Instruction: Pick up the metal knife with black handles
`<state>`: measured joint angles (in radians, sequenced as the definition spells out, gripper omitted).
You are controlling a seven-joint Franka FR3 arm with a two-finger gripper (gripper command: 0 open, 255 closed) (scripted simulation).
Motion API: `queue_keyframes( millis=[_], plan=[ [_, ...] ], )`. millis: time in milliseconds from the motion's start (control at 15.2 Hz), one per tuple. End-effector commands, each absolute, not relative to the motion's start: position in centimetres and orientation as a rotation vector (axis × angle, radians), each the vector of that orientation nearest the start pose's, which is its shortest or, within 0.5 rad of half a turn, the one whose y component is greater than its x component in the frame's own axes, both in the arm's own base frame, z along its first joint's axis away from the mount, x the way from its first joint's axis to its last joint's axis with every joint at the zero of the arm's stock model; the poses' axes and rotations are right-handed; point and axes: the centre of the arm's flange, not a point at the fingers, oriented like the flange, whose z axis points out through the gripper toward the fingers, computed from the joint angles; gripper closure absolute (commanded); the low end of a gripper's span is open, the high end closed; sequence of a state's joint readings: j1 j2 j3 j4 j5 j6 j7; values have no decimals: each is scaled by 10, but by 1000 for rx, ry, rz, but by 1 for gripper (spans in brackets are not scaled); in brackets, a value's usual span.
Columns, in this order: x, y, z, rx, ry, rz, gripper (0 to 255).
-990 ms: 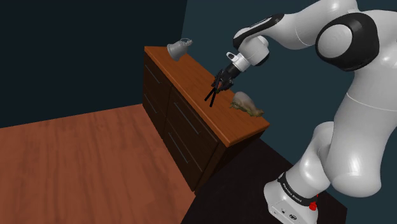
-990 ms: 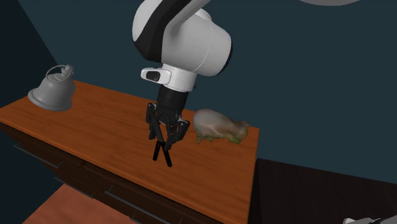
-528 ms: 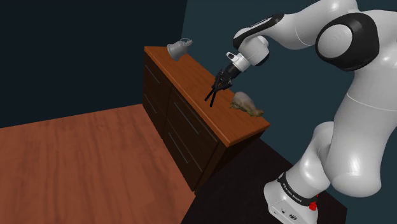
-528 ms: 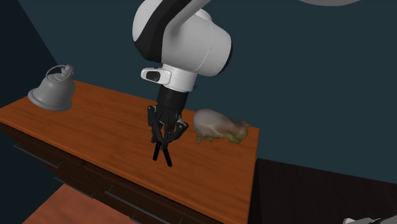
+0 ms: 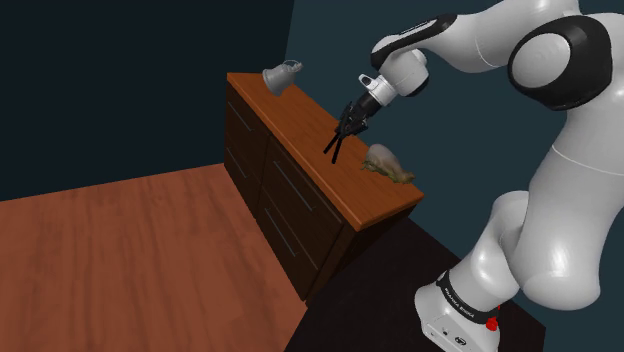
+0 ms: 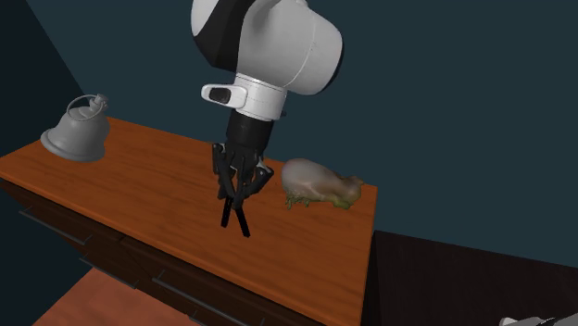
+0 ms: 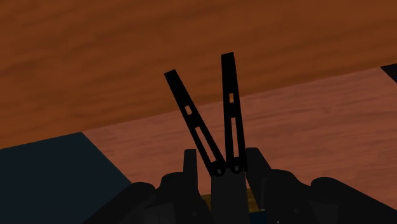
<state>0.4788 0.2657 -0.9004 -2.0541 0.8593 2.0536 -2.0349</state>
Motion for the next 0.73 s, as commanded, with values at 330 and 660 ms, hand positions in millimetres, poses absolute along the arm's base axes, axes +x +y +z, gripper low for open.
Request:
queue_keyframes(
  millis=[330,660],
  plan=[
    [541,-181,387,-2344,-1517,-642,255],
    [541,-181,404,-2344,-1517,-642,255]
  ],
)
